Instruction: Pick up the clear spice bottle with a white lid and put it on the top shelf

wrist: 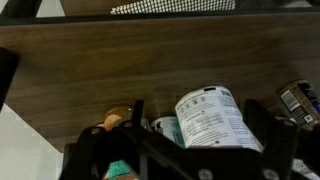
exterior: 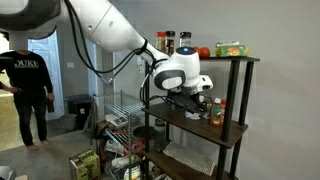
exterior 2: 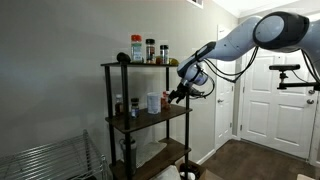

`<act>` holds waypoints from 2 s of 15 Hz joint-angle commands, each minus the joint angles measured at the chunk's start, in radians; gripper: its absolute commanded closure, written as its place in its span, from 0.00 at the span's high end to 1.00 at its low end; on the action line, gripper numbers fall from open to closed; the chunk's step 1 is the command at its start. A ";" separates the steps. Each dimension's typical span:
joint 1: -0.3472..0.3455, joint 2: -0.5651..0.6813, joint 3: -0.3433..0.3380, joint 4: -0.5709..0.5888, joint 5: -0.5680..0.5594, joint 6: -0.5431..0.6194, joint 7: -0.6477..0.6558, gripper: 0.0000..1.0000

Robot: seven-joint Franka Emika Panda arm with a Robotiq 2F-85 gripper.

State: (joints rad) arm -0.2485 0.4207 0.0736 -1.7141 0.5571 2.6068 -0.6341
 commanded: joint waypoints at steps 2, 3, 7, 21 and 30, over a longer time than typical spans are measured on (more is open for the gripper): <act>-0.035 0.047 0.055 0.022 0.014 0.133 -0.046 1.00; -0.038 0.055 0.065 0.020 0.009 0.175 -0.046 1.00; -0.027 0.090 0.078 0.021 0.023 0.341 -0.072 1.00; -0.043 0.183 0.131 0.097 -0.010 0.594 -0.048 1.00; 0.113 0.249 -0.076 0.200 -0.009 0.541 0.035 1.00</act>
State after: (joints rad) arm -0.1860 0.6439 0.0568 -1.5536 0.5555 3.1726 -0.6437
